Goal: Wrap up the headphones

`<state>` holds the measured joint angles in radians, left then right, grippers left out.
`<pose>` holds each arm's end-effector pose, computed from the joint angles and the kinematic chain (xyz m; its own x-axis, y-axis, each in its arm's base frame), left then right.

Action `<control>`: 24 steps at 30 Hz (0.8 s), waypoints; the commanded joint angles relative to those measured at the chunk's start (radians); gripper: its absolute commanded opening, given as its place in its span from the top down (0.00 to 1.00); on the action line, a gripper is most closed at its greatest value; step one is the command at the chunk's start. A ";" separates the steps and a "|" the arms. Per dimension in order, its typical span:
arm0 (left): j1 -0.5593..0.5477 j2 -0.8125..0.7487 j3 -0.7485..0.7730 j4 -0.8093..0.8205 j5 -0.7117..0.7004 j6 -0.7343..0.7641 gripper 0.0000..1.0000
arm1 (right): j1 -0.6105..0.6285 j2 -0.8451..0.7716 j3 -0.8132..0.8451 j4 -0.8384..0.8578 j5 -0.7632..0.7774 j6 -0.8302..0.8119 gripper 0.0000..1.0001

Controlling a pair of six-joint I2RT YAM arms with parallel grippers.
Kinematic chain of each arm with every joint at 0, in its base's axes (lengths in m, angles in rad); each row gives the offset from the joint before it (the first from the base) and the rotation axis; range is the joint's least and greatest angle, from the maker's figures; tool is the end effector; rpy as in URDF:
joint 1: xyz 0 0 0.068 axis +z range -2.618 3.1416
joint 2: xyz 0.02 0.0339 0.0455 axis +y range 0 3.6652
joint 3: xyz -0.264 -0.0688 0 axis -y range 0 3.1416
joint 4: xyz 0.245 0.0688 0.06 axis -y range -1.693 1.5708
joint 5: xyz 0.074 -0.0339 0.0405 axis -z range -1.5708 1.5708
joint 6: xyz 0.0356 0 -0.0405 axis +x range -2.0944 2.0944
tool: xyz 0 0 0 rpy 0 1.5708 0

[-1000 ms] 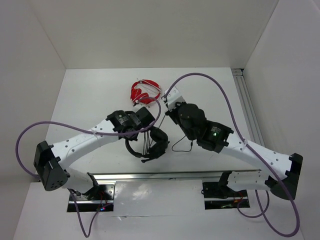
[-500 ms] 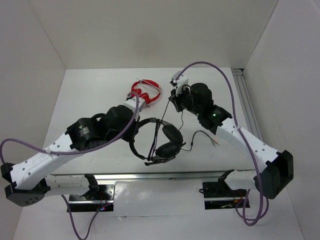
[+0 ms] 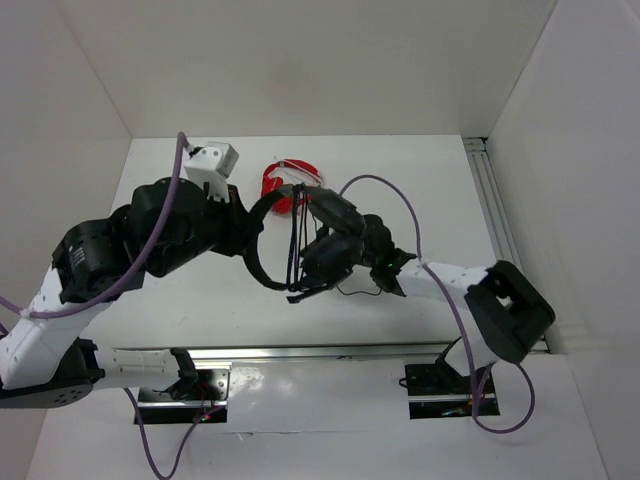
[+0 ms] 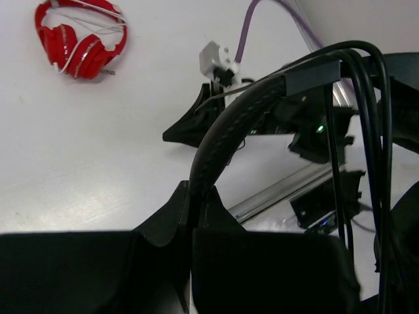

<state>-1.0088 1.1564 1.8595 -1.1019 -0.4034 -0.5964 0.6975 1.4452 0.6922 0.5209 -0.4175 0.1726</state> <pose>0.0972 -0.1281 0.5179 -0.5001 -0.1753 -0.8481 0.3682 0.8433 -0.3915 0.2286 0.2104 0.2272 -0.3265 -0.0688 -0.9427 -0.8461 0.4659 0.2590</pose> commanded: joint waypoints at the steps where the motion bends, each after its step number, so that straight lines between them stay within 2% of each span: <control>1: -0.005 0.009 0.088 -0.005 -0.182 -0.216 1.00 | 0.022 0.119 -0.025 0.263 -0.037 0.100 0.92; 3: -0.005 0.009 0.101 -0.021 -0.284 -0.275 1.00 | 0.022 0.185 -0.071 0.344 -0.023 0.125 0.92; 7: 0.100 0.055 0.174 -0.084 -0.328 -0.298 1.00 | 0.022 0.244 -0.151 0.416 -0.023 0.134 0.92; 10: 0.286 0.104 0.228 -0.086 -0.211 -0.229 1.00 | 0.043 0.230 -0.253 0.474 0.029 0.143 0.90; 11: 0.387 0.138 0.239 -0.075 -0.165 -0.206 1.00 | 0.054 0.215 -0.276 0.487 0.029 0.154 0.89; 13: 0.475 0.167 0.239 -0.043 -0.056 -0.174 1.00 | 0.069 0.160 -0.344 0.498 0.083 0.165 0.89; 15: 0.585 0.210 0.230 -0.024 -0.014 -0.135 1.00 | 0.121 0.097 -0.403 0.482 0.146 0.165 0.95; 16: 0.620 0.222 0.216 -0.015 0.029 -0.123 1.00 | 0.147 0.022 -0.417 0.467 0.237 0.165 0.98; 17: 0.672 0.235 0.196 0.005 0.043 -0.100 1.00 | 0.205 -0.020 -0.418 0.382 0.291 0.154 1.00; 19: 0.703 0.270 0.167 0.014 0.029 -0.091 1.00 | 0.275 -0.154 -0.418 0.273 0.467 0.143 1.00; 20: 0.717 0.281 0.149 0.014 0.020 -0.091 1.00 | 0.311 -0.204 -0.404 0.152 0.523 0.133 1.00; 22: 0.752 0.290 0.069 0.014 -0.015 -0.091 1.00 | 0.440 -0.299 -0.352 0.027 0.638 0.133 1.00; 23: 0.766 0.305 0.041 0.014 -0.049 -0.109 1.00 | 0.485 -0.386 -0.326 -0.099 0.730 0.133 1.00; 24: 0.779 0.321 -0.018 0.023 -0.073 -0.135 1.00 | 0.579 -0.425 -0.301 -0.152 0.776 0.133 1.00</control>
<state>-0.2619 1.4681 1.9125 -1.1473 -0.4358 -0.7071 1.1431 1.1393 0.3145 0.6052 0.0837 0.3172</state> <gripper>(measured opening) 0.094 0.008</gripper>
